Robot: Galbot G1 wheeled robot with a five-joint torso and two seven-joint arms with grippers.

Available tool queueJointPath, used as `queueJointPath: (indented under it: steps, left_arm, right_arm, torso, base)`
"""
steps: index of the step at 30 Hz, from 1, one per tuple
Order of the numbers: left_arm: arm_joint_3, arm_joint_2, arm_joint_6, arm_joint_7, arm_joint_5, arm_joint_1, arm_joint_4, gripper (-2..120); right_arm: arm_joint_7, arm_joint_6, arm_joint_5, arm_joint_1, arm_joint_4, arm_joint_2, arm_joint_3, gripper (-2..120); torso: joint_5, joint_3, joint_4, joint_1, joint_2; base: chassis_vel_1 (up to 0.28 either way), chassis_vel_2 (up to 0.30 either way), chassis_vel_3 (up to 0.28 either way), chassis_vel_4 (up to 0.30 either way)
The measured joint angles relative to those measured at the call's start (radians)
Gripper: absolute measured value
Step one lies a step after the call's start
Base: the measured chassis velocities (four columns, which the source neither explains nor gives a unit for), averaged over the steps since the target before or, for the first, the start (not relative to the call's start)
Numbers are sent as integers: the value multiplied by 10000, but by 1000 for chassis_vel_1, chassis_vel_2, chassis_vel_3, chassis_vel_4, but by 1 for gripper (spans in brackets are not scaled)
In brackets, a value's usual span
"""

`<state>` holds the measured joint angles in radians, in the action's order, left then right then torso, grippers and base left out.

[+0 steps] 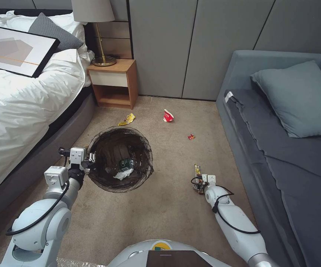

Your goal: Pick up the trash bin, then pick up the garbage from the floor and place it into the trash bin.

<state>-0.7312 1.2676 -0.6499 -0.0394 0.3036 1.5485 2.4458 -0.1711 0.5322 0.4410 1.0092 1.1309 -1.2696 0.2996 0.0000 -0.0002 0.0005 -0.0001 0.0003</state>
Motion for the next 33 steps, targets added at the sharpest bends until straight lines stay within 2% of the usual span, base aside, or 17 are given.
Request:
queueJointPath:
  steps: [8, 11, 17, 19, 20, 21, 22, 24, 25, 29, 33]
  left_arm:
    - [40, 9, 0, 7, 12, -89, -33, 0]
    - [40, -28, -8, 15, 25, -96, -35, 0]
    - [20, -67, -24, 16, 47, -122, -40, 0]
    - [16, -65, -28, 16, 48, -124, -42, 0]
    - [16, -65, -28, 16, 48, -124, -42, 0]
    - [21, -59, -29, 18, 48, -119, -42, 0]
    - [27, -53, -29, 18, 48, -116, -42, 0]
    - [28, -50, -29, 17, 47, -115, -42, 0]
    - [30, -49, -29, 17, 43, -121, -46, 0]
    - [43, -41, -30, 16, 32, -131, -56, 0]
    - [44, -34, -34, 17, 22, -122, -59, 0]
  right_arm:
    - [20, -5, 6, 105, 122, 36, 33, 63]
    - [18, -5, 16, 172, 227, 92, 81, 53]
    - [-69, 62, 63, 245, 421, 179, 116, 41]
    - [-191, 133, 92, 337, 610, 299, 177, 33]
    - [-191, 133, 92, 337, 610, 299, 177, 33]
    - [-226, 160, 105, 400, 753, 346, 186, 30]
    - [-289, 230, 145, 452, 924, 391, 199, 25]
    - [-343, 275, 175, 506, 1077, 439, 223, 21]
    - [-442, 348, 214, 610, 1380, 528, 268, 14]
    - [-636, 531, 359, 845, 2082, 757, 349, 0]
    - [-839, 686, 515, 1166, 2854, 1108, 488, 0]
  torso:
    - [6, -1, 2, -1, 0]
    - [12, 1, 3, 0, -2]
    - [16, 3, 4, 1, -3]
    - [-2, 5, -3, 1, -4]
    - [-2, 5, -3, 1, -4]
    - [1, 5, -11, 2, -5]
    - [6, 6, -8, 2, -5]
    - [2, 6, -12, 2, -5]
    - [-10, 6, -16, 2, -5]
    - [0, 4, -8, 2, -5]
    - [2, 3, -8, 2, -4]
  base:
    - [0, 0, 0, 0]
    - [0, 0, 0, 0]
    - [0, 0, 0, 0]
    - [0, 0, 0, 0]
    - [0, 0, 0, 0]
    - [0, 0, 0, 0]
    - [0, 0, 0, 0]
    - [0, 0, 0, 0]
    - [0, 0, 0, 0]
    - [0, 0, 0, 0]
    - [0, 0, 0, 0]
